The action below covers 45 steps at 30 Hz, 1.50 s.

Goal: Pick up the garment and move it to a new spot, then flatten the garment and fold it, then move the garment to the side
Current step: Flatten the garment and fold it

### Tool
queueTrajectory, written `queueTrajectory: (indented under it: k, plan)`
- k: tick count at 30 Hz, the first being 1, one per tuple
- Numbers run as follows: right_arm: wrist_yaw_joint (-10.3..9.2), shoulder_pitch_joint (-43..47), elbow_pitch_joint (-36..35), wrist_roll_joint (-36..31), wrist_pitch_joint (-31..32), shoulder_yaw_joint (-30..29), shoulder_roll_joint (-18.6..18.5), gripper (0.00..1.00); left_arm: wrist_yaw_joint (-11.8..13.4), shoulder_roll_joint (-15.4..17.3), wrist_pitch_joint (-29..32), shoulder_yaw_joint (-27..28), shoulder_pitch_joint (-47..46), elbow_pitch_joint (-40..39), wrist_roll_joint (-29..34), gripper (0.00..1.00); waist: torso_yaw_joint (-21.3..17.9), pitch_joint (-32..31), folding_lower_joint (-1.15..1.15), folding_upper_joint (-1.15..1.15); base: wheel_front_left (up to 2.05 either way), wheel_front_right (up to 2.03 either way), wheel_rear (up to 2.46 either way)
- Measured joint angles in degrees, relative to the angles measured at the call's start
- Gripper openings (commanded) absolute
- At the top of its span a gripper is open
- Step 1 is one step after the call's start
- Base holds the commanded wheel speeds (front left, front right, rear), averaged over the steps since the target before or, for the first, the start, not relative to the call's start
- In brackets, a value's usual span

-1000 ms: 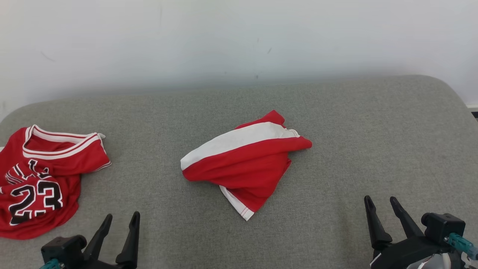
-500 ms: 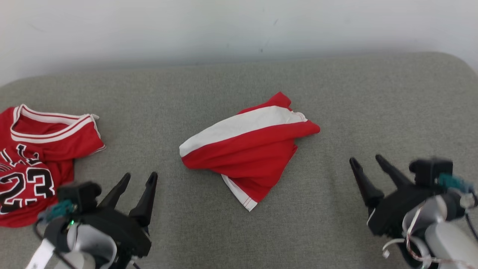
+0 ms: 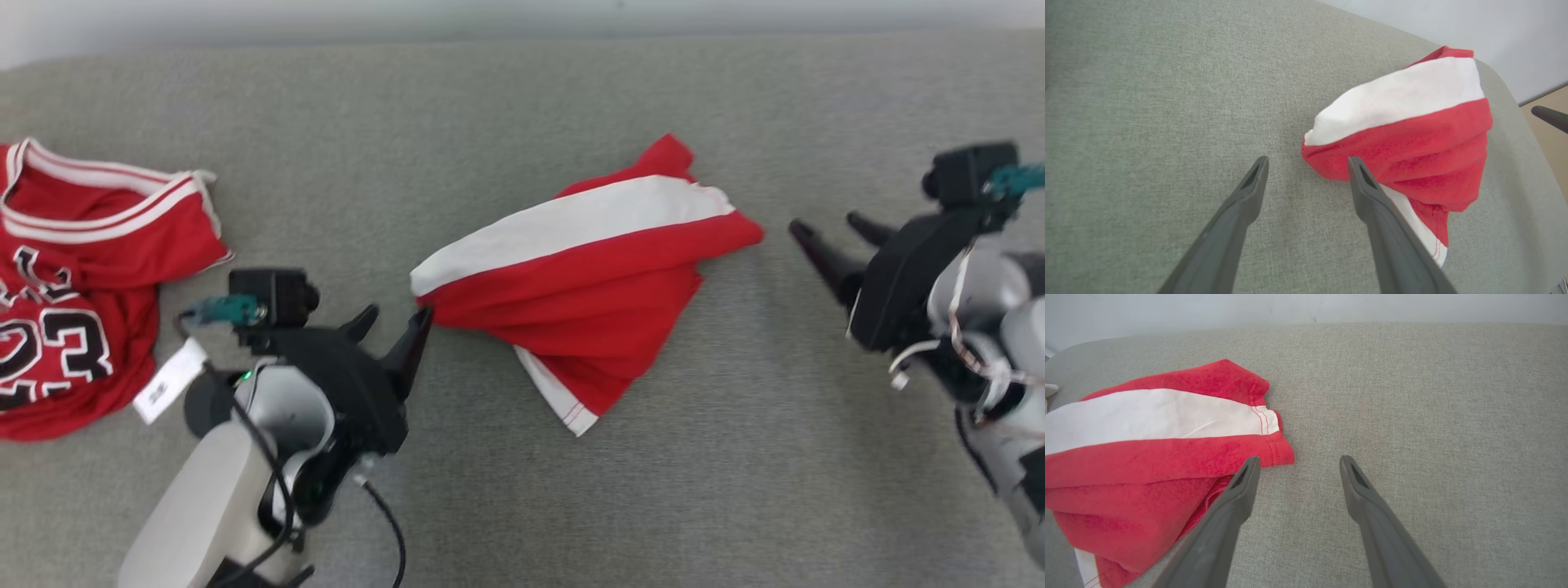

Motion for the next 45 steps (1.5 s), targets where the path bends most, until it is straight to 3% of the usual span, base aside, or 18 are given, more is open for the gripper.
queueTrajectory:
  k: [8, 23, 25, 28, 31, 32, 33, 35, 36, 37, 38, 40, 45]
  plan:
    - [-0.02, -7.2, 4.8, -0.1, 6.1, 1.1, -0.6, 1.00, 0.0, -2.7, 2.5, 0.0, -6.0, 3.5, -0.4, 1.00, 4.1, 3.0, 0.00, 0.00, 0.00, 0.00, 0.00]
    - [-0.59, -14.8, 11.3, -1.6, 10.3, 3.6, 1.2, 1.00, -1.5, -6.9, 3.6, -1.0, -12.7, 8.2, -1.6, 1.00, 8.5, 8.8, -0.01, 0.00, 0.00, 0.00, 0.00]
    - [-0.49, -15.3, 11.7, -2.2, 10.3, 3.8, 1.1, 0.61, -1.9, -7.3, 3.5, -1.5, -13.3, 9.0, -1.7, 0.99, 8.7, 9.2, -0.01, 0.00, 0.00, 0.00, 0.00]
    - [-0.41, -16.0, 12.1, -2.6, 10.2, 4.1, 0.9, 0.67, -2.7, -7.7, 3.0, -1.9, -13.4, 9.3, -1.9, 0.51, 8.8, 9.5, -0.01, -0.01, 0.00, 0.00, 0.00]
    - [0.32, -16.2, 13.0, -3.1, 9.7, 4.6, 1.2, 0.73, -3.5, -7.7, 2.3, -2.0, -13.6, 10.2, -1.9, 0.39, 8.5, 9.3, -0.01, 0.00, 0.00, 0.00, 0.00]
    - [0.49, -16.3, 13.3, -3.2, 9.6, 4.7, 1.3, 0.90, -3.6, -7.8, 2.1, -2.1, -13.8, 10.4, -1.9, 0.40, 8.4, 9.2, -0.02, 0.00, 0.00, 0.00, 0.00]
    - [0.51, -16.4, 13.6, -3.4, 9.4, 5.0, 1.4, 1.00, -3.6, -7.8, 2.0, -2.1, -14.2, 10.8, -1.9, 0.42, 8.3, 9.0, -0.01, -0.01, 0.00, 0.00, 0.00]
    - [0.78, -16.5, 13.9, -3.9, 9.1, 5.4, 1.4, 1.00, -4.1, -7.8, 1.6, -2.1, -14.8, 11.0, -1.9, 0.51, 8.0, 8.7, -0.01, 0.00, 0.00, 0.00, 0.00]
    - [0.87, -16.6, 14.1, -4.1, 8.8, 5.5, 1.4, 1.00, -4.1, -7.8, 1.4, -2.1, -14.8, 11.1, -1.9, 0.62, 7.8, 8.5, -0.01, 0.00, 0.00, 0.00, 0.00]
    - [1.00, -16.6, 14.2, -4.1, 8.5, 5.6, 1.3, 1.00, -4.3, -7.9, 1.1, -2.1, -14.9, 11.3, -1.9, 0.62, 7.7, 8.3, -0.01, 0.00, 0.00, 0.00, 0.00]
    - [1.01, -16.6, 14.3, -4.1, 8.2, 5.6, 1.3, 1.00, -4.5, -7.9, 1.0, -2.1, -14.9, 11.6, -1.9, 0.78, 7.5, 8.1, -0.01, 0.00, 0.00, 0.00, 0.00]
    - [1.07, -16.6, 14.3, -4.2, 7.4, 5.6, 1.2, 1.00, -4.6, -7.9, 1.0, -2.2, -14.9, 11.9, -1.9, 0.97, 7.3, 7.6, -0.01, 0.00, 0.00, 0.00, 0.00]
    - [1.25, -16.6, 14.3, -5.3, 5.9, 5.5, 0.6, 1.00, -5.0, -7.5, 0.8, -2.9, -14.7, 12.4, -1.8, 1.00, 6.9, 6.5, -0.01, -0.01, 0.00, 0.00, 0.00]
